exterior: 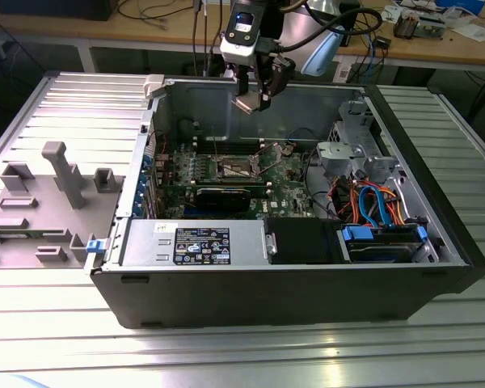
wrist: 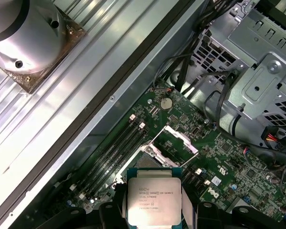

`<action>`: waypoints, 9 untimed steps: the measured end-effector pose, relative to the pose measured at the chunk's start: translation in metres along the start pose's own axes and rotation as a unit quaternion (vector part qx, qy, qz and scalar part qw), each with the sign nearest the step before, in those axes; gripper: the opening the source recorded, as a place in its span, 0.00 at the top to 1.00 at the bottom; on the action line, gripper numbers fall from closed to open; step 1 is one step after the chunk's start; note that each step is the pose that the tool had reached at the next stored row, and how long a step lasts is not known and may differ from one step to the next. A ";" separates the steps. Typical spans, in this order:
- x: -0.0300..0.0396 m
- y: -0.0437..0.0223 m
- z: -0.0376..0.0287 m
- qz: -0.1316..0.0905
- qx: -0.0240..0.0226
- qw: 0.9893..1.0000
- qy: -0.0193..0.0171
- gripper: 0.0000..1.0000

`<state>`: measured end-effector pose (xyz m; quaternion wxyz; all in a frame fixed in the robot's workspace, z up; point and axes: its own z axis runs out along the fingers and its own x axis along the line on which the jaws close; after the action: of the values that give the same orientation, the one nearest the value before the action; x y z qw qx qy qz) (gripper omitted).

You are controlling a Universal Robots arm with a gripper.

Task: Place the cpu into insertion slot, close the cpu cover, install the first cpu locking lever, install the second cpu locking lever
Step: 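Place the cpu into insertion slot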

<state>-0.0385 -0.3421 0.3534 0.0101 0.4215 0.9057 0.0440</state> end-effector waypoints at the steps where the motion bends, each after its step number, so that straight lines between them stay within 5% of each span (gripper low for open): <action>1: 0.0000 0.0000 0.0000 0.000 0.000 1.000 0.000 0.46; 9: 0.0000 0.0000 0.0000 0.003 0.000 1.000 0.000 0.46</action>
<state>-0.0385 -0.3421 0.3534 0.0103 0.4246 0.9042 0.0440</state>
